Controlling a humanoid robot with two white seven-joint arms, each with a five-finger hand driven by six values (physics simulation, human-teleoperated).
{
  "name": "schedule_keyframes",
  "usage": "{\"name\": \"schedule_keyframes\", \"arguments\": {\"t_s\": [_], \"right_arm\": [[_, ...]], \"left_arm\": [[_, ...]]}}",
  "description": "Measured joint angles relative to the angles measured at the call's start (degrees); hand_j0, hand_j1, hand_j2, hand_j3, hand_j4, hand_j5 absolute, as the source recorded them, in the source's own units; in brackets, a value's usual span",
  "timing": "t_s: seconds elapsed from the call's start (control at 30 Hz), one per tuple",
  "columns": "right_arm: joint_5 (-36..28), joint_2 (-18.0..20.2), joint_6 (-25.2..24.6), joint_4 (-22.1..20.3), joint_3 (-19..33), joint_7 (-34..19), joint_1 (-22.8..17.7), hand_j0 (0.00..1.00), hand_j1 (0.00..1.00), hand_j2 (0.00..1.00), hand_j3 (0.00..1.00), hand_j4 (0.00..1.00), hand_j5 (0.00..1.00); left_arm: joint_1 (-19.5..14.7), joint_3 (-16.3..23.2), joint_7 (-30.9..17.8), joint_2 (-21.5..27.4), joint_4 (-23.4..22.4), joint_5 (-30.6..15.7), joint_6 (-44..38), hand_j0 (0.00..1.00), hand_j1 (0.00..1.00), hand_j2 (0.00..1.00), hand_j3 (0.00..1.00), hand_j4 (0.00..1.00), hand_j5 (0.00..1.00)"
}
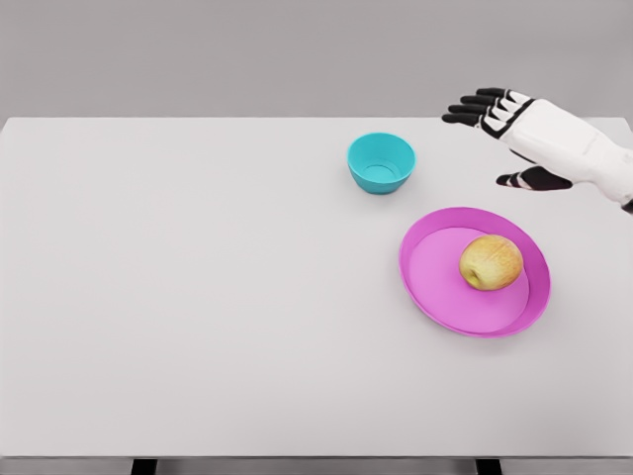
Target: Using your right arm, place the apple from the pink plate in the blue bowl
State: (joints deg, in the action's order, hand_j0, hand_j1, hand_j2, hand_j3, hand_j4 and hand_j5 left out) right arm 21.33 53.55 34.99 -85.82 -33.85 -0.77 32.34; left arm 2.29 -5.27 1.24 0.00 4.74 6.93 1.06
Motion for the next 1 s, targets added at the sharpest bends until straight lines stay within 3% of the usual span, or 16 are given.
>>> {"name": "schedule_keyframes", "arguments": {"t_s": [0.1, 0.2, 0.33, 0.37, 0.43, 0.57, 0.73, 1.0], "right_arm": [[-0.1, 1.4, 0.0, -0.2, 0.4, 0.1, -0.1, 1.00, 1.00, 1.00, 1.00, 1.00, 1.00], [-0.4, 6.8, 0.0, -3.5, 3.9, -1.3, -4.4, 1.00, 1.00, 1.00, 1.00, 1.00, 1.00], [-5.6, 10.3, 0.1, -8.8, 8.0, -20.6, -5.1, 1.00, 1.00, 1.00, 1.00, 1.00, 1.00], [-7.0, 10.7, 0.1, -10.2, 8.5, -24.5, -6.9, 1.00, 1.00, 1.00, 1.00, 1.00, 1.00], [-8.9, 11.0, 0.1, -12.3, 9.0, -29.3, -9.9, 1.00, 1.00, 1.00, 1.00, 1.00, 1.00], [-10.4, 11.1, 0.2, -13.8, 9.1, -32.9, -10.5, 1.00, 1.00, 1.00, 1.00, 1.00, 1.00], [-10.6, 7.0, 0.2, -10.5, 8.5, -34.0, -10.2, 1.00, 1.00, 1.00, 1.00, 1.00, 1.00], [-10.4, 3.0, 0.1, -1.6, 7.8, -34.2, -8.5, 1.00, 1.00, 1.00, 1.00, 1.00, 1.00]], "left_arm": [[0.0, 0.0, 0.0, 0.0, 0.0, 0.0, 0.0, 1.00, 1.00, 1.00, 1.00, 1.00, 1.00], [0.0, 0.0, 0.0, 0.0, 0.0, 0.0, 0.0, 1.00, 1.00, 1.00, 1.00, 1.00, 1.00], [0.0, 0.0, 0.0, 0.0, 0.0, 0.0, 0.0, 1.00, 1.00, 1.00, 1.00, 1.00, 1.00], [0.0, 0.0, 0.0, 0.0, 0.0, 0.0, 0.0, 1.00, 1.00, 1.00, 1.00, 1.00, 1.00], [0.0, 0.0, 0.0, 0.0, 0.0, 0.0, 0.0, 1.00, 1.00, 1.00, 1.00, 1.00, 1.00], [0.0, 0.0, 0.0, 0.0, 0.0, 0.0, 0.0, 1.00, 1.00, 1.00, 1.00, 1.00, 1.00], [0.0, 0.0, 0.0, 0.0, 0.0, 0.0, 0.0, 1.00, 1.00, 1.00, 1.00, 1.00, 1.00], [0.0, 0.0, 0.0, 0.0, 0.0, 0.0, 0.0, 1.00, 1.00, 1.00, 1.00, 1.00, 1.00]]}}
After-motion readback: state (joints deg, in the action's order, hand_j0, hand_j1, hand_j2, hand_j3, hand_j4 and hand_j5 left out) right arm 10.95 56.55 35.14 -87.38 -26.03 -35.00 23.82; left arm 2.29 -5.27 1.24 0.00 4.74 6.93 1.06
